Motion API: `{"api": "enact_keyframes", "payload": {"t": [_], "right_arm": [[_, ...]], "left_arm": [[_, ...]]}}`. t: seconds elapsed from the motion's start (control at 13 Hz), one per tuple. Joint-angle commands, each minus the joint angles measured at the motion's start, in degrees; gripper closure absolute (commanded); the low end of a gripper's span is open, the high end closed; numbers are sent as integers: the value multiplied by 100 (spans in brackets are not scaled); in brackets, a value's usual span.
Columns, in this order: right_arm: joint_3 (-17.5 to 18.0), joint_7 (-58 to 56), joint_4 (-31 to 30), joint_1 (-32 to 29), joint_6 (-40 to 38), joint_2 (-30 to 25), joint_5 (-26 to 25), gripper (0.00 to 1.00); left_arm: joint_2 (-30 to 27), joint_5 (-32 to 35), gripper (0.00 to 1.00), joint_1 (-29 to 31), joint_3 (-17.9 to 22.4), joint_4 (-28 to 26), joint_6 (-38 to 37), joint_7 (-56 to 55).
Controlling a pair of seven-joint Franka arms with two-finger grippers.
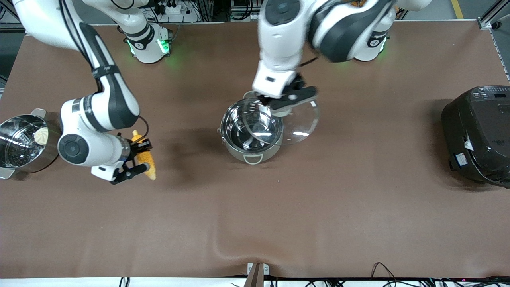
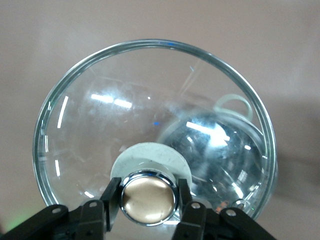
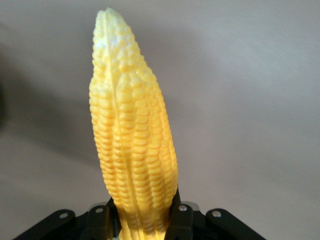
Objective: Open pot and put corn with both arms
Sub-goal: 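Lift the lid aside with the left gripper while the right gripper carries corn over pot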
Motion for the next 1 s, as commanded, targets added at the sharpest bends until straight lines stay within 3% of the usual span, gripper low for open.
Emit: {"api": "enact_keyframes", "payload": {"t": [0.0, 0.23, 0.54, 0.92], "right_arm": [[163, 664, 131, 374, -161, 34, 155, 100], [278, 1886, 411, 1331, -232, 60, 94, 100], [252, 2109, 982, 2325, -206, 446, 15, 100], [226, 2083, 1853, 3003, -179, 1228, -179, 100]], "left_arm": [[-877, -278, 100, 786, -68, -804, 13, 966], [-1536, -438, 100, 1691, -68, -1682, 13, 2477], [-1626, -737, 100, 2616, -60, -2377, 214, 3501], [-1591, -684, 100, 2872, -25, -4002, 1996, 3616]]}}
